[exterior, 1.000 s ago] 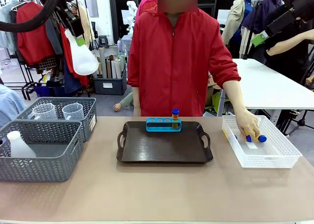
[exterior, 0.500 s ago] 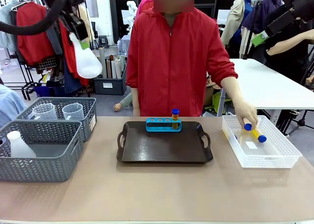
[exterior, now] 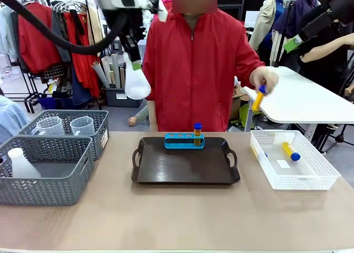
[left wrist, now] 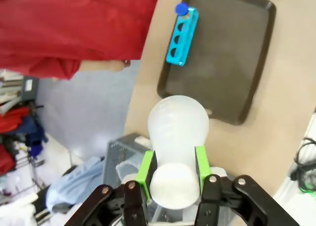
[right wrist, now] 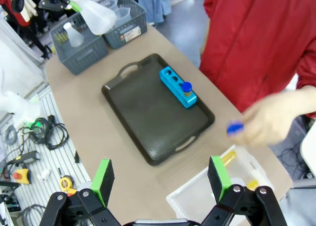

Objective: Prepare the laboratory tools.
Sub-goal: Pick up one Small flask and place it on the Handle tray, then pick up one Large Measuring Cup and place it on the Handle tray.

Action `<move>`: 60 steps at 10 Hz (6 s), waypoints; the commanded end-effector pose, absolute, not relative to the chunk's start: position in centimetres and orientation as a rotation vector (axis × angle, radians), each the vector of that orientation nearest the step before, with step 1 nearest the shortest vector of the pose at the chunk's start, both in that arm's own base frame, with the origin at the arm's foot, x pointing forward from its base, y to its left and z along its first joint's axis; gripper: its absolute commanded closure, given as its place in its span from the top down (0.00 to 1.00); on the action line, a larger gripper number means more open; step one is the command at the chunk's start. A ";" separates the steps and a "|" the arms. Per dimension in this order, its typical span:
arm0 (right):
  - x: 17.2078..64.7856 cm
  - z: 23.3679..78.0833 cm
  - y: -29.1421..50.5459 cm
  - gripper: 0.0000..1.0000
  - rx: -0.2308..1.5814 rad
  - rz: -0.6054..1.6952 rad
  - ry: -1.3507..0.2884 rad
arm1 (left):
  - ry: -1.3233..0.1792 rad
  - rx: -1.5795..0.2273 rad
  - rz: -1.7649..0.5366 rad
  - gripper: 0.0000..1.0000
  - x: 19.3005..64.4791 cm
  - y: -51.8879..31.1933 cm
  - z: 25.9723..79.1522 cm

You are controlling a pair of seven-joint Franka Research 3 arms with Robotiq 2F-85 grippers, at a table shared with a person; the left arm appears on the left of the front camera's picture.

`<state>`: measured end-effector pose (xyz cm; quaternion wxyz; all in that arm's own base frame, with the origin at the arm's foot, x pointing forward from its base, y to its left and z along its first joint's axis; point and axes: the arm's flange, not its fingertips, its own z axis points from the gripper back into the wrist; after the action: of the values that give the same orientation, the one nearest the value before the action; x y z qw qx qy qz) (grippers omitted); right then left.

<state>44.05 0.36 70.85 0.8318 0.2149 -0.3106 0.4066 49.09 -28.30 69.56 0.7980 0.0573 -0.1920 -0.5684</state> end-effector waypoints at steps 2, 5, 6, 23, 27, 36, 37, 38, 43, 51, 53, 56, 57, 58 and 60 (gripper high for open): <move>44.0 71.0 0.4 1.00 0.464 0.867 -0.666 | -0.327 0.141 -1.375 0.00 52.7 -33.1 66.4; 44.0 71.0 0.4 1.00 0.464 0.867 -0.666 | -0.263 0.117 -1.492 0.00 55.2 -38.2 61.8; 44.0 71.0 0.4 1.00 0.464 0.867 -0.666 | -0.255 0.118 -1.527 0.00 55.8 -39.6 60.4; 44.0 71.0 0.4 1.00 0.464 0.867 -0.666 | -0.124 -0.019 -1.796 0.00 60.9 -53.1 49.2; 44.0 71.0 0.4 1.00 0.464 0.867 -0.666 | -0.083 -0.018 -1.848 0.00 62.5 -55.2 46.1; 44.0 71.0 0.4 1.00 0.464 0.867 -0.666 | -0.047 -0.044 -1.850 0.73 61.5 -54.7 43.4; 44.0 71.0 0.4 1.00 0.464 0.867 -0.666 | -0.047 -0.048 -1.848 0.92 61.1 -54.3 43.7; 44.0 71.0 0.4 1.00 0.464 0.867 -0.666 | -0.054 -0.046 -1.838 1.00 60.5 -54.1 44.2; 44.0 71.0 0.4 1.00 0.464 0.867 -0.666 | -0.100 -0.023 -1.774 1.00 55.2 -50.4 49.4; 44.0 71.0 0.4 1.00 0.464 0.867 -0.666 | -0.152 0.073 -1.326 1.00 45.8 -35.3 61.0; 44.0 71.0 0.4 1.00 0.464 0.867 -0.666 | -0.138 0.055 -1.136 1.00 43.9 -30.0 62.2; 44.0 71.0 0.4 1.00 0.464 0.867 -0.666 | -0.157 -0.003 -0.863 1.00 41.8 -21.6 62.3; 44.0 71.0 0.4 1.00 0.464 0.867 -0.666 | -0.152 0.007 -0.806 1.00 41.4 -19.0 62.2; 44.0 71.0 0.4 1.00 0.464 0.867 -0.666 | -0.138 0.026 -0.757 1.00 41.2 -17.0 61.5; 44.0 71.0 0.4 1.00 0.464 0.867 -0.666 | -0.101 0.000 -0.632 1.00 40.9 -12.9 60.0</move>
<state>44.04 0.28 70.82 0.8327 0.2145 -0.3097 0.4059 54.76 -20.37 76.41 0.9382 0.0145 -0.0478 -0.3423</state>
